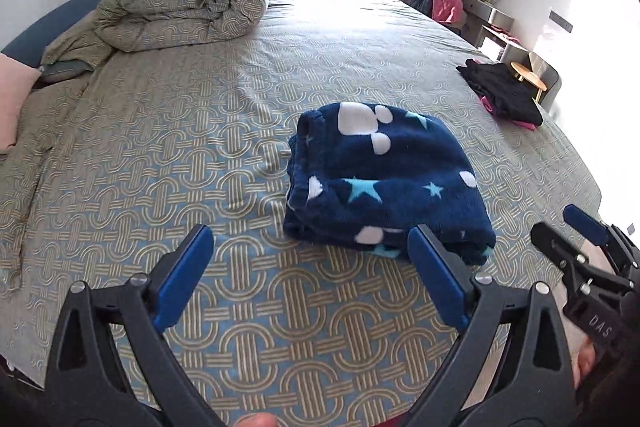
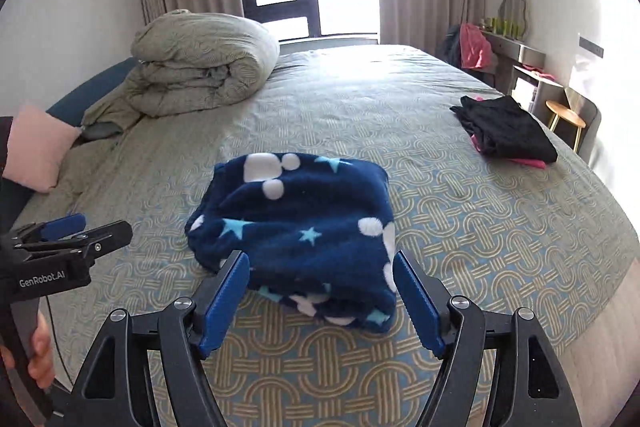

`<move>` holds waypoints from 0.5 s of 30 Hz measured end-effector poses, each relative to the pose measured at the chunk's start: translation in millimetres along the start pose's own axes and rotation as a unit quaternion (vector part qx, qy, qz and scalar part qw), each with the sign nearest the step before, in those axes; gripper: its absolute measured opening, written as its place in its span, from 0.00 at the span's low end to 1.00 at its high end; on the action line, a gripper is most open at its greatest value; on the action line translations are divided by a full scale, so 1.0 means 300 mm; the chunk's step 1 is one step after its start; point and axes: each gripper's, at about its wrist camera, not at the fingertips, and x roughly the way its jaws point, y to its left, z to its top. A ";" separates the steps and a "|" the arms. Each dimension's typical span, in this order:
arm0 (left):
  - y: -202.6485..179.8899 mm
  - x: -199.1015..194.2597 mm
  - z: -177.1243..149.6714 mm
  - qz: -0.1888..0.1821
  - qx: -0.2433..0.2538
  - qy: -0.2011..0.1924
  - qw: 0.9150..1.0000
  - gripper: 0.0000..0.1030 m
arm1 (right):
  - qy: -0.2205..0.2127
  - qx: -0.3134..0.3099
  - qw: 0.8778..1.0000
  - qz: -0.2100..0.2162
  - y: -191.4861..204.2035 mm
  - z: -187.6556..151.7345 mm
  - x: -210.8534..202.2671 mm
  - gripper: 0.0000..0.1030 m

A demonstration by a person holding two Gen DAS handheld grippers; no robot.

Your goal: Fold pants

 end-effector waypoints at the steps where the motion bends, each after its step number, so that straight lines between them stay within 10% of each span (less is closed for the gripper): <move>1: -0.003 -0.012 -0.006 0.002 0.001 -0.003 1.000 0.95 | 0.008 -0.003 1.000 0.005 0.005 -0.010 -0.002 0.74; 15: -0.088 -0.087 -0.038 0.016 0.026 -0.032 0.999 0.95 | 0.013 0.007 1.000 0.009 0.008 -0.058 -0.080 0.74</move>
